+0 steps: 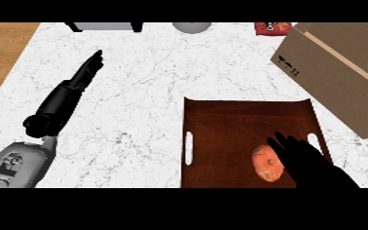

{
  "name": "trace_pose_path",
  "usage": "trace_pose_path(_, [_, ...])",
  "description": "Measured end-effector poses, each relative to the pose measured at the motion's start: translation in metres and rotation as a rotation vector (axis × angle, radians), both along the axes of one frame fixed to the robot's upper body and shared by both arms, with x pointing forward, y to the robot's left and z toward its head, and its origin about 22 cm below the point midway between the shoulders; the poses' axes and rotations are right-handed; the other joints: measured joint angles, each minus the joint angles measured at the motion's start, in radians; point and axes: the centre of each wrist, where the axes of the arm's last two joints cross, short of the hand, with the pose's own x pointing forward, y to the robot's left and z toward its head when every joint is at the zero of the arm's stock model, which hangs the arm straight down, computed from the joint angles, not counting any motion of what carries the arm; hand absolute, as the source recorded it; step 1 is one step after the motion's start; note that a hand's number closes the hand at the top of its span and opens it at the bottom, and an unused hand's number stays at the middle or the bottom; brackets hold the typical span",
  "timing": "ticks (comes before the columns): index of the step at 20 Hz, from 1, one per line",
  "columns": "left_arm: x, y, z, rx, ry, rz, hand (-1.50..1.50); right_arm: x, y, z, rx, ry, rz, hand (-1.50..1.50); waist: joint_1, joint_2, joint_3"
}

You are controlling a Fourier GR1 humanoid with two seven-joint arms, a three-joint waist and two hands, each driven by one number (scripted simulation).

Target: Pick the squash from the tray and place it in the cardboard box

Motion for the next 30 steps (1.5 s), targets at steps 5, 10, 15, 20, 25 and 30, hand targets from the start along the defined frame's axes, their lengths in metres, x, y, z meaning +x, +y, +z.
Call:
trace_pose_path(5, [-0.003, -0.003, 0.003, 0.001, 0.004, -0.001, 0.0, 0.007, 0.017, -0.011, -0.054, -0.033, -0.009, -1.5, -0.003, -0.001, 0.001])
trace_pose_path(10, [-0.009, -0.003, 0.005, -0.001, 0.004, 0.006, 0.0, 0.016, 0.028, -0.022, -0.086, -0.057, -0.025, -1.5, -0.004, -0.001, 0.001])
trace_pose_path(15, [-0.011, 0.001, -0.001, 0.0, -0.005, 0.007, 0.0, 0.027, 0.029, -0.036, -0.13, -0.047, -0.041, -1.5, -0.006, -0.001, 0.001])
trace_pose_path(20, [-0.009, 0.001, -0.005, 0.002, -0.003, 0.01, 0.0, 0.025, 0.026, -0.049, -0.172, -0.037, -0.06, -1.5, -0.009, -0.001, 0.001])
trace_pose_path(25, [-0.003, 0.0, -0.001, -0.001, 0.002, 0.012, 0.0, 0.036, 0.023, -0.066, -0.171, -0.028, -0.065, -1.5, -0.009, -0.001, 0.001])
trace_pose_path(30, [-0.004, 0.004, 0.0, 0.0, 0.005, 0.006, 0.0, 0.039, 0.022, -0.079, -0.159, -0.013, -0.055, -1.5, -0.008, -0.001, 0.001])
